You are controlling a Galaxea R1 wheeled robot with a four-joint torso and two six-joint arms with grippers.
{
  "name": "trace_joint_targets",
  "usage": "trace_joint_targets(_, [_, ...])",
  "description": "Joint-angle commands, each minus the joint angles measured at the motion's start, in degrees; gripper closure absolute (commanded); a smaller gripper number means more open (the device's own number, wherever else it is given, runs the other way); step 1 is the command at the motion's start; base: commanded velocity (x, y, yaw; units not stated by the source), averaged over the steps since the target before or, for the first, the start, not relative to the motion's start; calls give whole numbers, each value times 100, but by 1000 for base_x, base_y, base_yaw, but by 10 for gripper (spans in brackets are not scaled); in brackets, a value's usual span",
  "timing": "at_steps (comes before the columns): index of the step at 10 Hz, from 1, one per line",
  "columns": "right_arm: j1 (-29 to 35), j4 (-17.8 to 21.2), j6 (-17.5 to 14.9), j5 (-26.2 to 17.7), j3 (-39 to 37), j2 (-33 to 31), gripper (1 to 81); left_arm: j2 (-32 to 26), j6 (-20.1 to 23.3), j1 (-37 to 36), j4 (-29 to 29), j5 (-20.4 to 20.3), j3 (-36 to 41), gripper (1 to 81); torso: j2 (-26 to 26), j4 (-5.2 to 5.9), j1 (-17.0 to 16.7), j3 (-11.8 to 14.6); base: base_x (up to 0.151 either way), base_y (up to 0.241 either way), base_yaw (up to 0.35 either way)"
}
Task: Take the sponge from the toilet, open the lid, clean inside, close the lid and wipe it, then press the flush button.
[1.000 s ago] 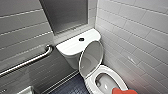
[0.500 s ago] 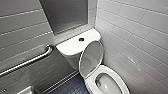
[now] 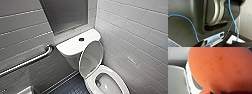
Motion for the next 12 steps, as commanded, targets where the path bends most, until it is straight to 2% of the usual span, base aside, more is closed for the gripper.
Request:
trace_joint_targets(1, [982,884,-1192,-365,541,-156,811,-22,27,255,129,195,66,10,0,0,0,0,0,0,0])
trace_joint_targets(4, [1633,989,-1360,-621,463,143,811,-40,19,255,120,195,57,10,0,0,0,0,0,0,0])
trace_joint_targets(7, [1897,1447,-1860,-692,235,644,811,-40,19,255,119,204,57,10,0,0,0,0,0,0,0])
trace_joint_targets(8, [1941,1455,-1861,-700,181,740,811,-49,19,255,111,204,57,10,0,137,0,0,0,0,0])
trace_joint_targets(9, [2020,1490,-1861,-700,164,793,811,-49,19,255,111,204,57,10,0,150,0,0,0,0,0])
trace_joint_targets(10, [2082,1526,-1869,-700,146,837,811,-49,19,255,111,195,57,10,0,211,0,0,0,0,0])
trace_joint_targets(11, [2144,1552,-1869,-709,120,881,811,-49,19,255,111,204,57,10,0,322,0,0,0,0,0])
trace_joint_targets(12, [2152,1596,-1869,-709,102,907,811,-49,19,255,111,195,57,10,0,569,0,0,0,0,0])
